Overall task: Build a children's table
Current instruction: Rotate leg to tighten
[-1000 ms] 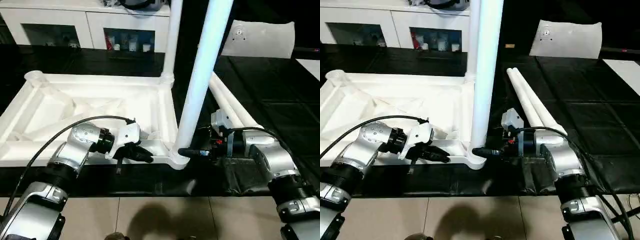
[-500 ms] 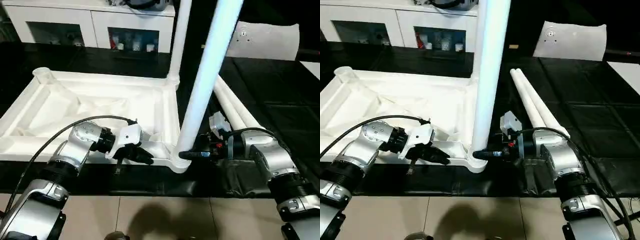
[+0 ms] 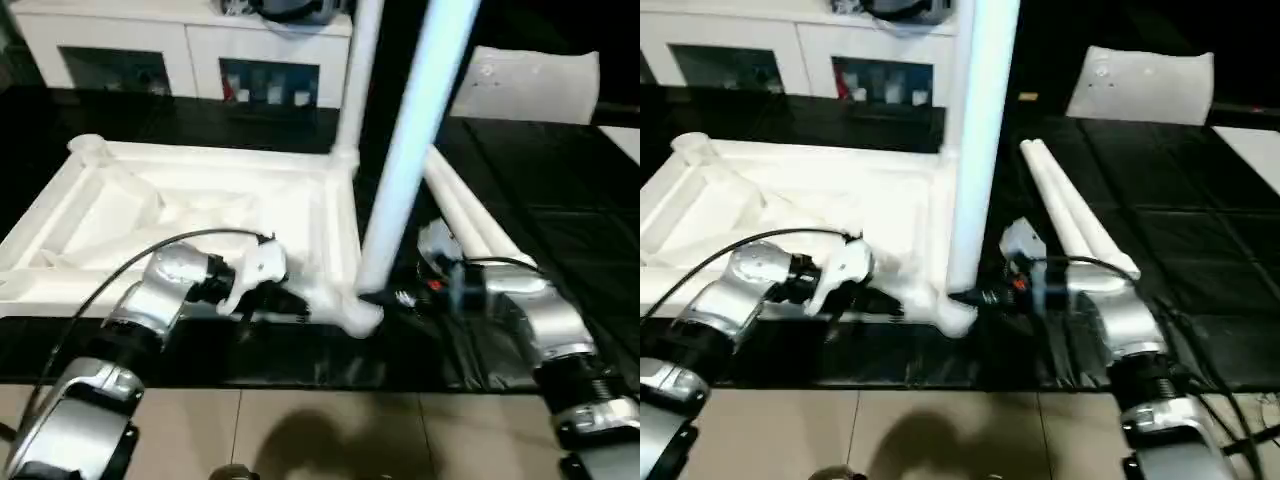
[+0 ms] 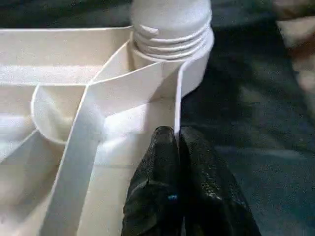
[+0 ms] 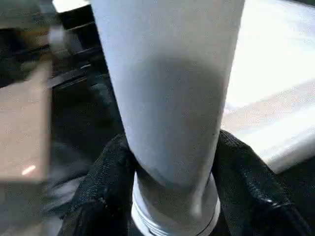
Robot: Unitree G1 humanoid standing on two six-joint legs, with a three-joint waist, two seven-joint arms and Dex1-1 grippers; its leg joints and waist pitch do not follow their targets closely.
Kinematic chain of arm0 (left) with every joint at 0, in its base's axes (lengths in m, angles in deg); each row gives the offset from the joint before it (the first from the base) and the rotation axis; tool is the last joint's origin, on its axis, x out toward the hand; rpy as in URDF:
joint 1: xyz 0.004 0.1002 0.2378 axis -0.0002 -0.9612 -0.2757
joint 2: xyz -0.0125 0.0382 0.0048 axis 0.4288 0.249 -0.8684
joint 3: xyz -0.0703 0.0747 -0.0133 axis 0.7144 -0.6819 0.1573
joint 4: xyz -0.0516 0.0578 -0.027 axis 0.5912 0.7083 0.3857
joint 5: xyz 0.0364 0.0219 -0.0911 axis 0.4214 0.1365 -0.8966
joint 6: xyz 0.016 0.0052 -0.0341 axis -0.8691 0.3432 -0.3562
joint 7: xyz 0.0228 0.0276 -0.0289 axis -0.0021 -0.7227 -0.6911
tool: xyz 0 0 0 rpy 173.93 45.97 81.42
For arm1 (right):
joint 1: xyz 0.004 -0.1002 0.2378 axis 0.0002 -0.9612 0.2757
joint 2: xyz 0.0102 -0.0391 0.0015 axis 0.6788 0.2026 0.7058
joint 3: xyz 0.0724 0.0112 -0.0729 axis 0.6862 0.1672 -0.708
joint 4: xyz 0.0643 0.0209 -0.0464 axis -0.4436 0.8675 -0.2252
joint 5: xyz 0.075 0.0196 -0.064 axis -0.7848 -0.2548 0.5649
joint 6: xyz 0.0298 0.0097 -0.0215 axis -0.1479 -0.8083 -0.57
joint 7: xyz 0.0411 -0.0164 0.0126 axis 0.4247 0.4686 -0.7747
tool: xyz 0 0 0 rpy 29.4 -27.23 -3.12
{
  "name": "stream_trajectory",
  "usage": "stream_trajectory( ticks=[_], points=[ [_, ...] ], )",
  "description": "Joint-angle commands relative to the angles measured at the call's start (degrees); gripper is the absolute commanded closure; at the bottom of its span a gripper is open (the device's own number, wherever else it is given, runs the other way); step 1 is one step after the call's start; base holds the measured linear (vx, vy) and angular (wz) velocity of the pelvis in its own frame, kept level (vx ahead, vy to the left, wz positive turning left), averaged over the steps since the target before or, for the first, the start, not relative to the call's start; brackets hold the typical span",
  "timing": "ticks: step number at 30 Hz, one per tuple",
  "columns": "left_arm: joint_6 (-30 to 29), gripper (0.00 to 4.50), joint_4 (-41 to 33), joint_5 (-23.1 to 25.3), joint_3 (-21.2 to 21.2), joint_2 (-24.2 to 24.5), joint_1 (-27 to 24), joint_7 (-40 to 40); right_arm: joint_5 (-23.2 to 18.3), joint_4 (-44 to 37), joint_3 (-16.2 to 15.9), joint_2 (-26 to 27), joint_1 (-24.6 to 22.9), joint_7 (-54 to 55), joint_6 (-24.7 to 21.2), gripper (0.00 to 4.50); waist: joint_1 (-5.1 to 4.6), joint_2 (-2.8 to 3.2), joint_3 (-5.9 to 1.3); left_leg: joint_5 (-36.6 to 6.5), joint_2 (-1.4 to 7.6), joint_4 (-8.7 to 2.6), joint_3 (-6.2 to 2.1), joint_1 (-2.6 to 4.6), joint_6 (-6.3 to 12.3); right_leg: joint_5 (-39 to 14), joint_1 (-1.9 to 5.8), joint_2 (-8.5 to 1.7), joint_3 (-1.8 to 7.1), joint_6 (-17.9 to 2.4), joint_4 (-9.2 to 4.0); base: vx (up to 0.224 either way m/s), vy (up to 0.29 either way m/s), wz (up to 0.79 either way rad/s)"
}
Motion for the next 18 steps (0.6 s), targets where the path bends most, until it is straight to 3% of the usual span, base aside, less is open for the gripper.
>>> stream_trajectory(
  ticks=[1, 2, 4, 6, 7, 11, 14, 16, 18],
  points=[
    [-2.75, 4.50, -0.15, -0.42, 1.17, -3.20, 1.71, 6.11, 1.46, -0.25, -1.81, 2.61, -0.65, 4.24, -1.96, 2.57, -0.42, -0.02, -2.94, -16.56, 2.35, -4.60, -1.19, 0.78, -0.87, -26.66, 1.94, -4.39, 2.58, -8.29, -5.60, 0.000, 0.000, 0.00],
    [-4.99, 4.50, -1.01, -0.52, 2.01, -4.79, 2.13, 9.44, 1.06, -0.16, -0.62, 5.41, -0.16, 9.16, -4.45, 2.57, -1.05, -0.03, -3.07, -16.66, 2.34, -4.64, -1.30, 0.77, -1.05, -28.01, 1.86, -4.37, 2.63, -7.05, -5.93, 0.000, 0.000, 0.00],
    [-7.78, 4.50, -1.27, -0.50, 3.23, -7.09, 3.05, 14.52, 1.54, 0.84, 0.35, 9.41, 0.91, 15.83, -5.66, 2.57, -1.73, 0.32, -3.04, -16.69, 2.40, -4.79, -1.39, 0.63, -1.45, -26.35, 1.69, -4.14, 2.64, -7.53, -5.75, 0.000, 0.000, 0.00],
    [-11.88, 4.50, -1.73, -0.89, 5.35, -10.92, 4.48, 22.26, 2.48, 2.10, 0.94, 13.92, 2.26, 23.66, -6.89, 2.57, -2.22, 0.22, -3.31, -15.93, 2.26, -4.78, -1.51, 0.41, -1.56, -24.55, 1.93, -4.14, 2.55, -7.77, -5.63, 0.000, 0.000, 0.00],
    [-12.27, 4.50, -1.79, -0.93, 5.57, -11.34, 4.64, 23.03, 2.65, 2.26, 0.98, 14.41, 2.42, 24.56, -6.98, 2.57, -2.64, 0.29, -3.27, -15.58, 2.28, -4.65, -1.31, 0.53, -1.54, -22.42, 1.62, -4.00, 2.69, -8.77, -5.49, 0.000, 0.000, 0.00],
    [-15.01, 4.50, -1.45, -0.66, 7.60, -15.40, 6.73, 31.61, 4.84, 4.63, 1.51, 19.43, 4.57, 34.52, -7.51, 2.57, -2.62, 0.00, -3.57, -13.02, 2.09, -4.31, -1.03, 0.38, -0.02, -18.45, 1.84, -3.89, 2.78, -9.59, -5.31, 0.000, 0.000, 0.00],
    [-15.78, 4.50, -1.51, 0.05, 8.01, -16.82, 7.42, 35.09, 4.99, 6.39, 2.95, 22.00, 6.00, 39.50, -7.45, 2.57, -2.50, 0.34, -4.19, -7.95, 2.08, -4.01, -0.84, 0.21, 1.01, -9.46, 2.16, -3.72, 2.94, -11.27, -4.32, 0.000, 0.000, 0.00],
    [-15.73, 4.50, -1.92, 0.68, 7.80, -17.02, 7.34, 35.97, 4.88, 6.30, 3.57, 22.97, 6.23, 40.54, -7.22, 2.57, -2.29, 0.55, -4.48, -2.03, 1.91, -3.67, -0.72, -0.22, 3.70, 1.56, 2.70, -3.50, 2.83, -13.67, -3.13, 0.000, 0.000, 0.00],
    [-16.33, 4.50, -3.33, 1.54, 7.07, -16.77, 6.41, 35.46, 5.58, 5.05, 3.13, 23.36, 5.83, 40.52, -6.52, 2.01, -2.28, 0.44, -4.46, -1.00, 1.86, -3.52, -0.55, -0.16, 5.33, 5.09, 2.76, -3.53, 2.81, -14.87, -2.94, 0.000, 0.000, 0.00]
  ],
)
